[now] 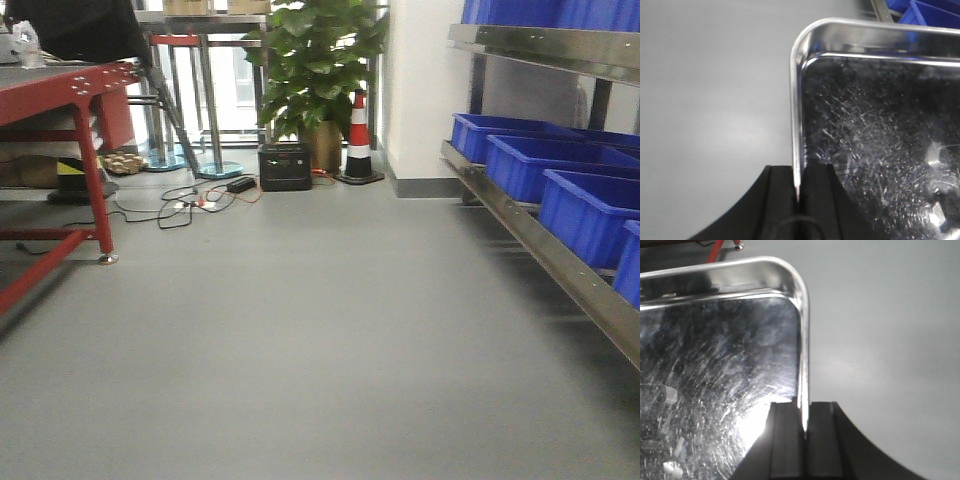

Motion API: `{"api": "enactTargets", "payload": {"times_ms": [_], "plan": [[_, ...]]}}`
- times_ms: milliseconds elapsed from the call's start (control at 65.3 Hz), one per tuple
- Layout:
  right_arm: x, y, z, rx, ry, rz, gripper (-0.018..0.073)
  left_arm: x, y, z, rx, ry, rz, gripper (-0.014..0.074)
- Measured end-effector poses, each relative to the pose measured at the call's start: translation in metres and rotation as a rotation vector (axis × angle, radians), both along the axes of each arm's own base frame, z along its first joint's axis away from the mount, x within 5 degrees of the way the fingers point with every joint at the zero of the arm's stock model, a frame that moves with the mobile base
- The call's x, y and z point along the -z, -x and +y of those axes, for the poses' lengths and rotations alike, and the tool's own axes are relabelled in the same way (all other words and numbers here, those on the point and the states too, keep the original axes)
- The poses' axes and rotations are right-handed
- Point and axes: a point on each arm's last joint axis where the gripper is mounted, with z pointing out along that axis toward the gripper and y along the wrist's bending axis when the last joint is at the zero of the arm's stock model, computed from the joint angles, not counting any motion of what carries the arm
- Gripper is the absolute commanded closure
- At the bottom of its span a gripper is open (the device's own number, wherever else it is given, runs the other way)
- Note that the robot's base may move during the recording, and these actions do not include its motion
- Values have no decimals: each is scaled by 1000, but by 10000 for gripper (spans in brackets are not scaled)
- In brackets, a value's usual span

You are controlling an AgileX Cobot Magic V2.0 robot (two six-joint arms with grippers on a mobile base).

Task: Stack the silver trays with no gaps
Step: 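Drive the base away from the rack holding the tray in both grippers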

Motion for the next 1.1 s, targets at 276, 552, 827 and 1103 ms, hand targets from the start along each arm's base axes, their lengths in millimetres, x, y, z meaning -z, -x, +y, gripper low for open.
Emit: {"api": "enactTargets", "payload": {"times_ms": [276, 552, 827, 1103], "plan": [[0, 0, 0, 0, 0, 0, 636, 0, 0, 0, 0, 0, 0, 612], [0, 0, 0, -1, -1, -2, 636, 0, 0, 0, 0, 0, 0, 612], [-1, 0, 0, -3, -5, -9, 636, 0, 0, 0, -1, -1, -1, 612], [-1, -1, 0, -2, -5, -12, 636, -1, 0, 0, -1, 0, -3, 612]]}}
